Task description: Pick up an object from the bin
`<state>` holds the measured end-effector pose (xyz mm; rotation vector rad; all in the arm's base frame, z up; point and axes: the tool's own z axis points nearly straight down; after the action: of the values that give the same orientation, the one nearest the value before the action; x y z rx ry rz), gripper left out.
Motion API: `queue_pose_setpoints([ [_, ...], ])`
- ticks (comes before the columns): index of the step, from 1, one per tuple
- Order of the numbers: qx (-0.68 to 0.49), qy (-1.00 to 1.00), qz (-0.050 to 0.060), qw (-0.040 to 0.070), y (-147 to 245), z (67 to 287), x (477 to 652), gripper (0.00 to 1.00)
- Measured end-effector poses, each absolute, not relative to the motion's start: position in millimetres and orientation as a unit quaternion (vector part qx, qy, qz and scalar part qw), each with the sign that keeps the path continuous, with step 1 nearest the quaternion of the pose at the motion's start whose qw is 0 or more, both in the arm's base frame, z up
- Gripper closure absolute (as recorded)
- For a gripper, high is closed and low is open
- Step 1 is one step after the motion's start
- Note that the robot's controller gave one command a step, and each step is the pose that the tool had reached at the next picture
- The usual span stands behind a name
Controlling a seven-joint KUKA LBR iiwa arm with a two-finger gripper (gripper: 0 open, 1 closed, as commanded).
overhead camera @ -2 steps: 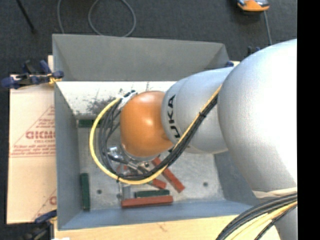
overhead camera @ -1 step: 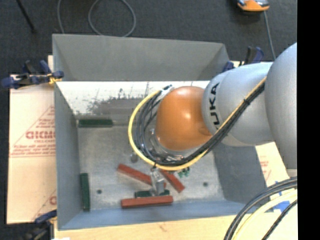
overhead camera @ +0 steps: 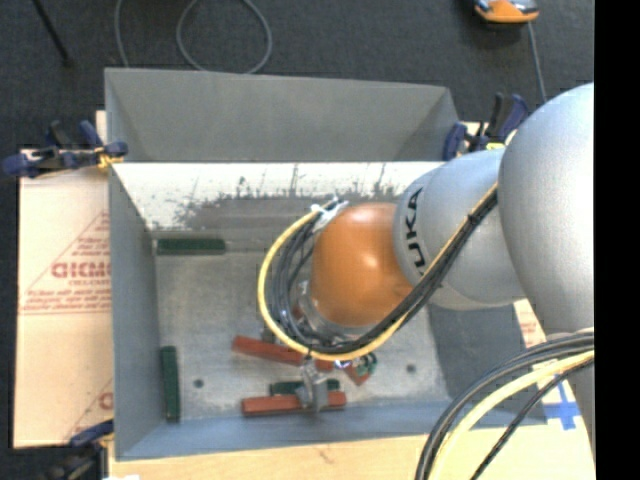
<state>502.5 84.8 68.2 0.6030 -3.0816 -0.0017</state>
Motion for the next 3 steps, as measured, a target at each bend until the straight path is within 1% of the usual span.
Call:
queue_pose_setpoints([
  [1, 0.133, -0.991, 0.001, -0.004, 36, 132, 501.2, 0.0],
  [2, 0.149, -0.989, -0.001, -0.001, 68, 68, 538.2, 0.0],
  [3, 0.145, -0.989, -0.001, -0.002, 67, 71, 538.3, 1.0],
])
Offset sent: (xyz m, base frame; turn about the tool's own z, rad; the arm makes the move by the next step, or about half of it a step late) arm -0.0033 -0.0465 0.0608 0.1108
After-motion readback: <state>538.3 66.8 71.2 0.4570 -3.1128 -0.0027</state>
